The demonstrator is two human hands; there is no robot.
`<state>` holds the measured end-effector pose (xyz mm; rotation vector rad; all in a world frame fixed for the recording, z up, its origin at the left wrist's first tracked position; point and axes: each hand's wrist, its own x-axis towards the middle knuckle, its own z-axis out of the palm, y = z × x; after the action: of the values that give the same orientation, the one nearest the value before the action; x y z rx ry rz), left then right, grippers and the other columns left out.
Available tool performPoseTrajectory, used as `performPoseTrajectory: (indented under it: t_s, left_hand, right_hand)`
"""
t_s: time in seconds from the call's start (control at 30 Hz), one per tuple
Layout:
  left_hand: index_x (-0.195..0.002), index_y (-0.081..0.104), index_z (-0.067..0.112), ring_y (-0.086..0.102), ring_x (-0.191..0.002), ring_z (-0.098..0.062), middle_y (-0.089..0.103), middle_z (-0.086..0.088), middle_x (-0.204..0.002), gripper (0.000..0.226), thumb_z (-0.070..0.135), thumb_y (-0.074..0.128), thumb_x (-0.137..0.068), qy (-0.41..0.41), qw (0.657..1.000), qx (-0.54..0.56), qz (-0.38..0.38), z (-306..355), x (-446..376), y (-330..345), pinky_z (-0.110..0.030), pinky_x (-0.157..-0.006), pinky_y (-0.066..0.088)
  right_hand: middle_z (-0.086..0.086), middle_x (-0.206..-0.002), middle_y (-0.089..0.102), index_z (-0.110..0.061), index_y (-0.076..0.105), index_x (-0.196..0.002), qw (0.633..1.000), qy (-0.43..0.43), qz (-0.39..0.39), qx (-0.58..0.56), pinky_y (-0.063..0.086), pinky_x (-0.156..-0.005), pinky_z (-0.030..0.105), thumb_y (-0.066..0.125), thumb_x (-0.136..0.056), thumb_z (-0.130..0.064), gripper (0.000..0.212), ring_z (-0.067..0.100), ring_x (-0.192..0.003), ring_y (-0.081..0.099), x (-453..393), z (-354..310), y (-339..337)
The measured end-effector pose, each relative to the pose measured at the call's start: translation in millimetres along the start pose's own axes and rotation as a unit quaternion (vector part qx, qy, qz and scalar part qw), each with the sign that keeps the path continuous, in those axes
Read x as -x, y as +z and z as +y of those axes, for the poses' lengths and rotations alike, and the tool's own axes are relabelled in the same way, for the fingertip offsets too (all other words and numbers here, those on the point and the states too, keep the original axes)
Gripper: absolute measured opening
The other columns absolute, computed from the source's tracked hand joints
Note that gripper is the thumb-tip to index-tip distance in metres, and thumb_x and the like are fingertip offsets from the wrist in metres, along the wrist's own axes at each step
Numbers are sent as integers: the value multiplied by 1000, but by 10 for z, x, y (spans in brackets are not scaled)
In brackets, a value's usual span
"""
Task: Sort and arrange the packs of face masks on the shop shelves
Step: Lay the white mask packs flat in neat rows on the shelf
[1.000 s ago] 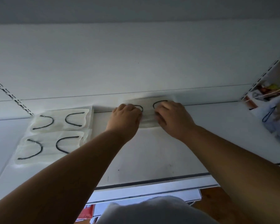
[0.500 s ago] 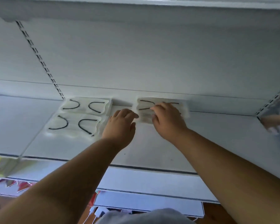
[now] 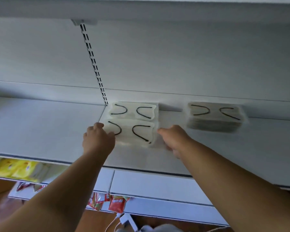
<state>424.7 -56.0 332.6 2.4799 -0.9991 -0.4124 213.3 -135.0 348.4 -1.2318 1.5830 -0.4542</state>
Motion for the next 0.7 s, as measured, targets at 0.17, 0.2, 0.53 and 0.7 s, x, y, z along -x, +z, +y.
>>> performPoseTrajectory:
  t_s: [0.17, 0.2, 0.53, 0.7]
  left_hand:
    - [-143, 42, 13, 59, -104, -34, 60, -11, -126, 54, 24, 57, -92, -66, 985, 143, -72, 22, -260, -40, -34, -70, 51]
    - [-137, 44, 12, 61, -95, -34, 62, -12, -119, 49, 23, 57, -91, -76, 981, 158, -83, 33, -289, -57, -31, -63, 48]
    - [-105, 57, 10, 53, -76, -19, 59, -4, -96, 23, 25, 67, -90, -92, 951, 248, -162, -111, -361, -219, -28, -63, 41]
    - [-127, 47, 32, 61, -105, -28, 57, -3, -116, 47, 46, 70, -89, -89, 916, 361, -150, -192, -511, -305, -46, -98, 52]
  right_hand:
    - [10, -80, 58, -3, 64, -104, 992, 71, 29, -104, 42, -57, 28, 69, -87, -22, 26, 22, -68, 55, -70, -134, 227]
    - [9, -78, 55, -3, 63, -104, 991, 77, 29, -108, 42, -57, 27, 69, -89, -19, 23, 20, -64, 52, -69, -159, 254]
    - [18, -92, 64, -3, 53, -93, 993, -28, -1, -119, 50, -83, 42, 77, -61, -38, 53, 33, -86, 63, -55, -35, 361]
    - [15, -100, 70, -13, 68, -90, 967, -84, -40, -235, 46, -90, 42, 79, -68, -27, 28, 32, -97, 63, -61, -231, 312]
